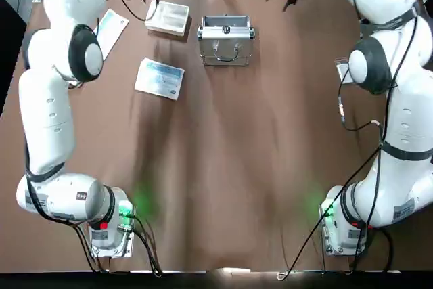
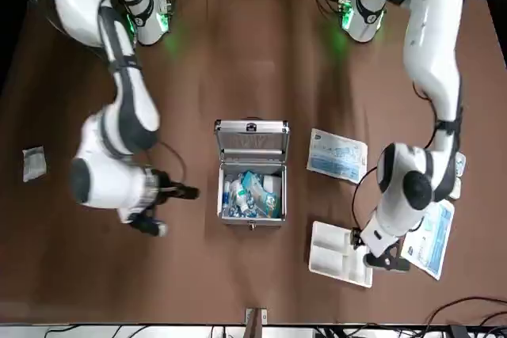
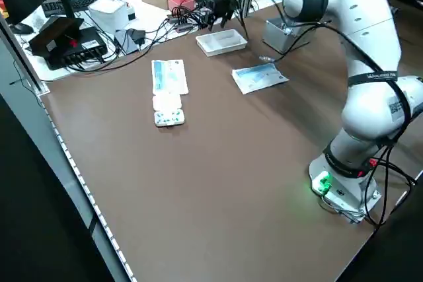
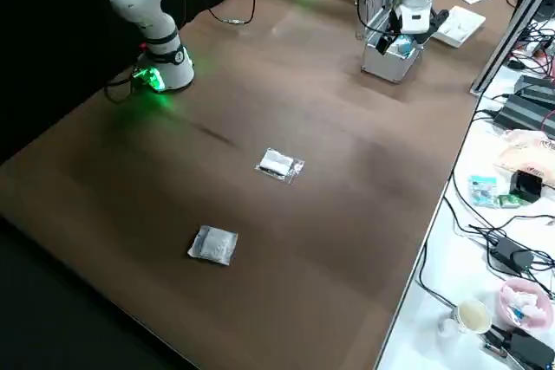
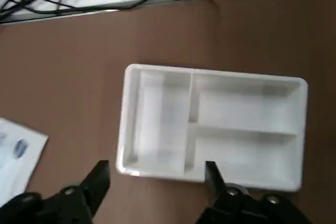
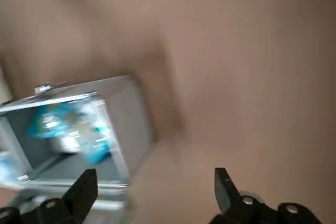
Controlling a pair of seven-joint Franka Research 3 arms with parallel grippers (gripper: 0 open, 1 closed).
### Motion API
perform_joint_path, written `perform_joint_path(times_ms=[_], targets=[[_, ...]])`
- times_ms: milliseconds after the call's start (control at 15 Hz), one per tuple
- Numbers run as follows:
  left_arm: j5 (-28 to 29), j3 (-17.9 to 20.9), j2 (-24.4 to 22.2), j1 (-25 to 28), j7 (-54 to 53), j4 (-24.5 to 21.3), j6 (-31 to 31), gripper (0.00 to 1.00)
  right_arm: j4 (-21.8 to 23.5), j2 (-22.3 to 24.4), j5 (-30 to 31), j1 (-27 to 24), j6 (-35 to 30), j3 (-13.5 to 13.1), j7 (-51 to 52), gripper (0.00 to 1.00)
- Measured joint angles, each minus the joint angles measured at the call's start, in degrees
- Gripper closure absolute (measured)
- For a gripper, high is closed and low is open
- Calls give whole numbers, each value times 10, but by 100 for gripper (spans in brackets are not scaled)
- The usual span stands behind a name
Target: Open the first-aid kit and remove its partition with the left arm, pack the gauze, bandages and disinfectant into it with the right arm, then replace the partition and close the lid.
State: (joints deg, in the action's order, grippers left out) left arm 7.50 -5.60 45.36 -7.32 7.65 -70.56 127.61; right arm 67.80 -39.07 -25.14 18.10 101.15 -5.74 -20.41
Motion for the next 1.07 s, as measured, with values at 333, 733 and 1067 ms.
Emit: perform_joint_path(times_ms=[333,733,1067], targets=[[0,0,-122,3,-1,1,-173,0,33,3,87,-72,-72,-19,96,1],[0,-2,-266,4,-11,0,-332,0,132,-8,171,-186,-71,-21,263,1],[-19,-4,-326,8,-16,-3,-355,1,165,-28,198,-244,-43,-21,328,2]])
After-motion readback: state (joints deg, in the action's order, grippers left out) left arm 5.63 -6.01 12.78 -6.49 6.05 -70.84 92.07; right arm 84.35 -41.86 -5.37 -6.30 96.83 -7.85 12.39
